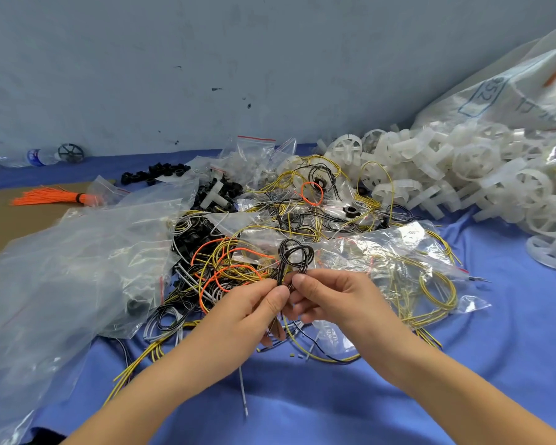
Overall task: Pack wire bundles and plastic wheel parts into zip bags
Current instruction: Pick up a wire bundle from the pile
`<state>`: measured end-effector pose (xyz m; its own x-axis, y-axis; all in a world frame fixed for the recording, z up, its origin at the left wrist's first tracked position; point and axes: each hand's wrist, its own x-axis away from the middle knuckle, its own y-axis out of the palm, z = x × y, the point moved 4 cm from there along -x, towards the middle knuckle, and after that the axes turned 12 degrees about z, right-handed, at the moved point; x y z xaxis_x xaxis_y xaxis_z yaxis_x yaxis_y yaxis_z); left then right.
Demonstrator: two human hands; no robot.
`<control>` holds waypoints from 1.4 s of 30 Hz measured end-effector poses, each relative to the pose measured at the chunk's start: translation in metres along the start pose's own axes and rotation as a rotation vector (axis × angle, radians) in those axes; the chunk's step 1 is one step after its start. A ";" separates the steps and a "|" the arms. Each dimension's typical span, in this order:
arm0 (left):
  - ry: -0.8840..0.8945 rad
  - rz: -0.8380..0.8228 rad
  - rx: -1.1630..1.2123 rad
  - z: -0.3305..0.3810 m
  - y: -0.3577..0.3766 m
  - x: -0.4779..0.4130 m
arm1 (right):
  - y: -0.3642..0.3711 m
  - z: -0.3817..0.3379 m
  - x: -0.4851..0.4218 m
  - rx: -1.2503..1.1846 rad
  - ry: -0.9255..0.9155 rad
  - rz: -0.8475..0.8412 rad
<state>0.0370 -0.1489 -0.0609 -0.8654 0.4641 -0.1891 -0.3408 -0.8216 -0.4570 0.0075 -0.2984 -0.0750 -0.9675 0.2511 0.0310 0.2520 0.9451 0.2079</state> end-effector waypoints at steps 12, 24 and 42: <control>-0.101 0.003 -0.174 -0.029 -0.014 -0.006 | -0.019 -0.011 0.005 1.327 -0.477 0.195; -0.034 -0.219 -0.409 0.003 0.011 -0.007 | -0.019 -0.027 0.029 1.150 -0.661 0.419; -0.365 -0.489 0.558 0.043 0.102 -0.073 | -0.040 -0.056 0.035 1.026 -0.792 0.532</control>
<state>0.0500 -0.2809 -0.0560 -0.6041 0.7542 0.2573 -0.7591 -0.6429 0.1022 -0.0372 -0.3389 -0.0278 -0.5689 0.3472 -0.7455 0.8169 0.3435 -0.4634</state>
